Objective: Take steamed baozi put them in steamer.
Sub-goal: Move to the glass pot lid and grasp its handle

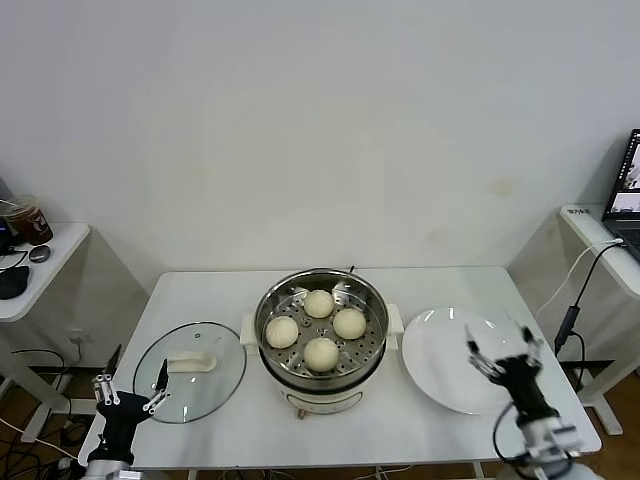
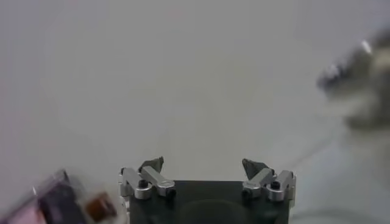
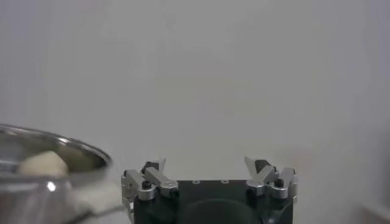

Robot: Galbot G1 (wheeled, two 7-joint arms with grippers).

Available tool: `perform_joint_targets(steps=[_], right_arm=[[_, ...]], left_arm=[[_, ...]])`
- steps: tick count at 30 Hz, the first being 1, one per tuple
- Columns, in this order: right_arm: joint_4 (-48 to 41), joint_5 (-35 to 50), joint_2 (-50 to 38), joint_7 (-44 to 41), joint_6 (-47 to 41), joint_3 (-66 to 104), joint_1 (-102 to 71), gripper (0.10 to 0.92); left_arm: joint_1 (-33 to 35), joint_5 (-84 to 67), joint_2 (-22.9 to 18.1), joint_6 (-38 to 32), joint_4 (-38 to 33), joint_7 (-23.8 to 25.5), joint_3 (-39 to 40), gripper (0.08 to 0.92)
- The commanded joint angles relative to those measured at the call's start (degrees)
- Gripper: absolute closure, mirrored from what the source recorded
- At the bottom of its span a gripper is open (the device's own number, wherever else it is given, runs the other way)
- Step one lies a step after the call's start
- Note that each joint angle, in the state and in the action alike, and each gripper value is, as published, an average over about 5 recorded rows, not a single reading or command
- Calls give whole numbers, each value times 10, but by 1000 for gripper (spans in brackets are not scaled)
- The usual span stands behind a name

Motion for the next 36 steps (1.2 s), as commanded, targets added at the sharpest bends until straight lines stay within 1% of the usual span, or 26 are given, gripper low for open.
perform_joint_targets(steps=[1, 7, 17, 26, 31, 36], right_arm=[[39, 22, 68, 4, 5, 101, -82, 203], [41, 21, 74, 5, 4, 96, -82, 203], [43, 19, 78, 4, -1, 86, -83, 203], [48, 8, 85, 2, -9, 72, -85, 203], [47, 2, 86, 0, -10, 66, -87, 203], [47, -1, 86, -2, -12, 60, -87, 203]], left_arm=[[-74, 427, 64, -23, 172, -59, 22, 177], [-129, 431, 81, -24, 211, -42, 41, 177], [-197, 430, 92, -27, 248, -35, 58, 177], [-251, 433, 88, -29, 288, -29, 77, 177], [-287, 432, 85, -31, 336, -26, 82, 177], [-296, 431, 85, -36, 348, -24, 83, 177]])
